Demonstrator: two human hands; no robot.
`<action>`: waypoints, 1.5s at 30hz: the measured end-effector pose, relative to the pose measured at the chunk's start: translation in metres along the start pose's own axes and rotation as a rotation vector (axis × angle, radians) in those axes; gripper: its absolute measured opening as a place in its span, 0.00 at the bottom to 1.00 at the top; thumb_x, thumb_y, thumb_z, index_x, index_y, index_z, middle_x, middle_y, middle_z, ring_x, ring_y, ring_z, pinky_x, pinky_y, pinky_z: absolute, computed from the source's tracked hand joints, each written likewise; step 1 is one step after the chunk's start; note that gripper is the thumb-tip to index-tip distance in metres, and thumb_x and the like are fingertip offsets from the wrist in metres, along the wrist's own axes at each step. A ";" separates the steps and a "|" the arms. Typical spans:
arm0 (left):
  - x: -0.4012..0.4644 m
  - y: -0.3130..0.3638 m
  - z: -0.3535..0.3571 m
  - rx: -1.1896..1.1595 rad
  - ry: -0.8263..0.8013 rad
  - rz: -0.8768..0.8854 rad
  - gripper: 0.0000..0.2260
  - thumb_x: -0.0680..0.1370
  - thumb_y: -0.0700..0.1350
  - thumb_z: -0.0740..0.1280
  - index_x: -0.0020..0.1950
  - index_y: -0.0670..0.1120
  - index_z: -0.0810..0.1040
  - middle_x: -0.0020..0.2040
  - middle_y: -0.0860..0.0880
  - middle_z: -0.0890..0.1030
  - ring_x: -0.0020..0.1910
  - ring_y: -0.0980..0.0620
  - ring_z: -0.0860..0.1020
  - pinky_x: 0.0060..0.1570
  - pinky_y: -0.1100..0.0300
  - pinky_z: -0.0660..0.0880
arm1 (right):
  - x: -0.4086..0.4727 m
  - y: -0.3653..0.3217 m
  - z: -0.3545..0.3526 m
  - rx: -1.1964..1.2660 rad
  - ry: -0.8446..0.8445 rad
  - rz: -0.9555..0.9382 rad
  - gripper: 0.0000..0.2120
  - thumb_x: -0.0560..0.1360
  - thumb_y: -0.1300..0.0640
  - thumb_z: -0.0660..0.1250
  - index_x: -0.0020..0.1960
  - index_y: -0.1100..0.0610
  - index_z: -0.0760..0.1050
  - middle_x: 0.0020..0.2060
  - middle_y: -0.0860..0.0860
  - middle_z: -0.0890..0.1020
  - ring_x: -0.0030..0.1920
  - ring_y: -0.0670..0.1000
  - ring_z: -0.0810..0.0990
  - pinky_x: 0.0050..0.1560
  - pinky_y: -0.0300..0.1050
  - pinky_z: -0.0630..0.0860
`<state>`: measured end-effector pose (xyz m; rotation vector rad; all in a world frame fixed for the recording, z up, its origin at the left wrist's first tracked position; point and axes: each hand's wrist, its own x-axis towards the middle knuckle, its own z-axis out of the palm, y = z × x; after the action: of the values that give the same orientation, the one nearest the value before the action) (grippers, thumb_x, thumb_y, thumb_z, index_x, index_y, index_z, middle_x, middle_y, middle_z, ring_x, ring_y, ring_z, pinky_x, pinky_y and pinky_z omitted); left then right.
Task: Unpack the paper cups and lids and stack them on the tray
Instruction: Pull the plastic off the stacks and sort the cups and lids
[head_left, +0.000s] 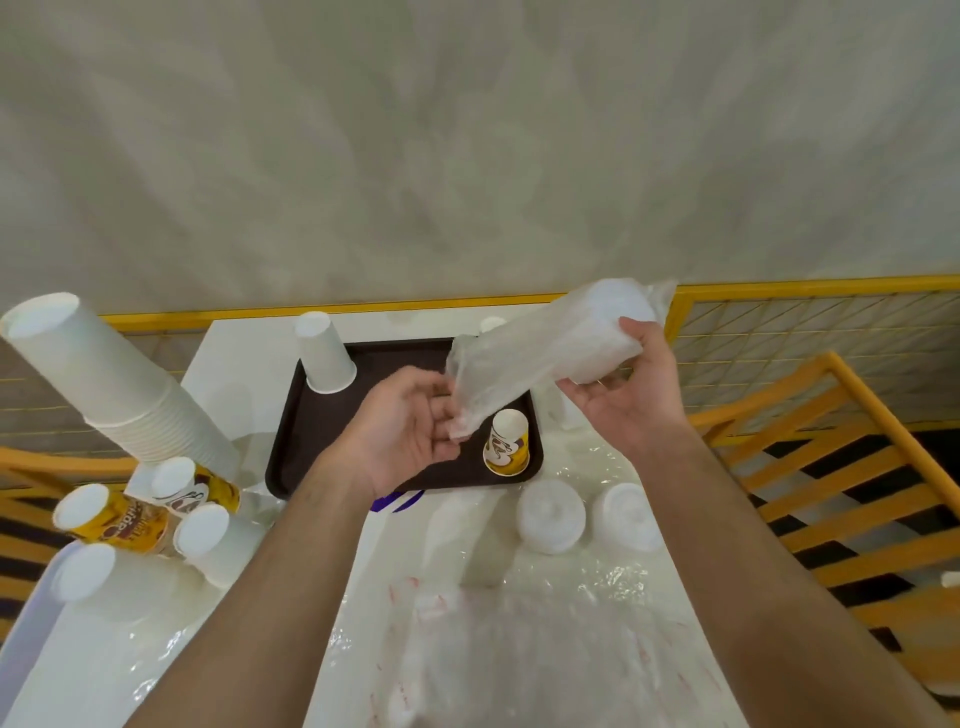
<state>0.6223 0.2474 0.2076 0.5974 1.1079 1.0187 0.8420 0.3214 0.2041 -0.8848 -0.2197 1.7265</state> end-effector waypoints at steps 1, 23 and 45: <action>-0.002 0.002 -0.003 0.062 -0.035 -0.020 0.10 0.82 0.44 0.58 0.56 0.42 0.77 0.38 0.45 0.78 0.30 0.52 0.73 0.30 0.61 0.69 | -0.002 0.002 0.003 0.000 -0.007 0.004 0.27 0.70 0.56 0.74 0.68 0.53 0.73 0.61 0.59 0.79 0.58 0.62 0.82 0.58 0.63 0.80; 0.003 0.024 0.009 0.319 0.083 0.517 0.10 0.77 0.38 0.71 0.54 0.50 0.83 0.48 0.52 0.86 0.49 0.54 0.84 0.46 0.61 0.80 | -0.018 0.015 0.028 -0.198 -0.063 -0.066 0.22 0.74 0.56 0.72 0.67 0.55 0.74 0.63 0.57 0.79 0.61 0.59 0.81 0.57 0.60 0.81; 0.021 0.010 0.014 0.324 0.007 0.440 0.13 0.84 0.43 0.59 0.54 0.31 0.69 0.29 0.56 0.73 0.23 0.61 0.71 0.24 0.67 0.69 | -0.031 0.034 0.030 -0.569 -0.199 -0.240 0.23 0.77 0.55 0.70 0.70 0.47 0.70 0.62 0.51 0.79 0.61 0.54 0.80 0.53 0.59 0.83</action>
<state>0.6334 0.2715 0.2113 1.1350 1.1840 1.2228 0.7999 0.2902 0.2198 -1.0382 -0.9476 1.5429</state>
